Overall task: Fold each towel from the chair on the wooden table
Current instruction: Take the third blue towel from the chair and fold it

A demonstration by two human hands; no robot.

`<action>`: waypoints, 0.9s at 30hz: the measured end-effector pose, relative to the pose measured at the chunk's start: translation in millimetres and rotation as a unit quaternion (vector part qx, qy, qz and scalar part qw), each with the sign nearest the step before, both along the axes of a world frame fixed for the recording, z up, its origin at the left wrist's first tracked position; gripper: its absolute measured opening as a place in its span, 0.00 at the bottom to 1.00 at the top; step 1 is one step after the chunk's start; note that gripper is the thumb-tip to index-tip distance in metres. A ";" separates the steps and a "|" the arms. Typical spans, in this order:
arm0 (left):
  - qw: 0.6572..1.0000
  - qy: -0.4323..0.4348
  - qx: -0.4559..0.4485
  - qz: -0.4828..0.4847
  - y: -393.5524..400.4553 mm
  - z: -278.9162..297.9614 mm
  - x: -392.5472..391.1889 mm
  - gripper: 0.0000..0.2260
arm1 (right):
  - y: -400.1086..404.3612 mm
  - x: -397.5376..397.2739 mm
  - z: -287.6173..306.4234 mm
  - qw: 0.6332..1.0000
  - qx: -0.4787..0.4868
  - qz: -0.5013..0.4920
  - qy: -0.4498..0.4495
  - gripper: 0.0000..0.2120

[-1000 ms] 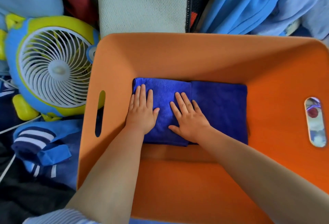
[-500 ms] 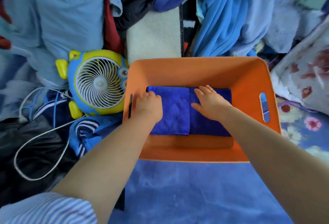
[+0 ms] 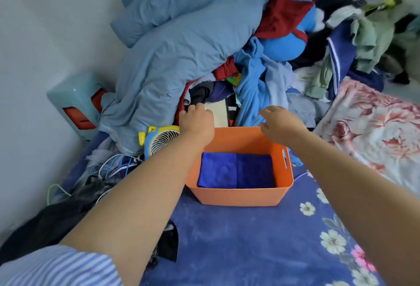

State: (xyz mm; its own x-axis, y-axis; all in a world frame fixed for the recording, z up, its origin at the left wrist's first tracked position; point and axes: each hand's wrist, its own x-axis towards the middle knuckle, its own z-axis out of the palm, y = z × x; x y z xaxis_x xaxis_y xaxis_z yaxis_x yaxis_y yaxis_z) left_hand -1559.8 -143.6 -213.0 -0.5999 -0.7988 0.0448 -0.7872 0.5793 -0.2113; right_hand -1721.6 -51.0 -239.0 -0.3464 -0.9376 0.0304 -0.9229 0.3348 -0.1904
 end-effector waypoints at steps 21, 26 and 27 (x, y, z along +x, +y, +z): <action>0.967 0.105 -0.041 -0.228 323.5 162.1 114.2 0.17 | 405.7 193.2 183.1 0.947 -0.152 -0.236 0.154 0.17; 0.910 0.117 -0.019 -0.397 477.3 179.9 100.5 0.16 | 582.0 245.0 190.0 0.895 -0.110 -0.394 0.179 0.19; 0.903 0.120 -0.019 -0.413 497.7 181.7 101.1 0.16 | 601.0 251.1 192.8 0.891 -0.110 -0.407 0.172 0.20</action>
State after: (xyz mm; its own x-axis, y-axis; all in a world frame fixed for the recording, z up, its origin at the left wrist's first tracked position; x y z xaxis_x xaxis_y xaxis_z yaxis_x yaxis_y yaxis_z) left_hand -1458.7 354.0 -31.3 -0.9596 -0.0780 0.2703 -0.1154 0.9854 -0.1253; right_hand -1470.5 550.0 -46.2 -0.8432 -0.3394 0.4170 -0.4088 0.9084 -0.0872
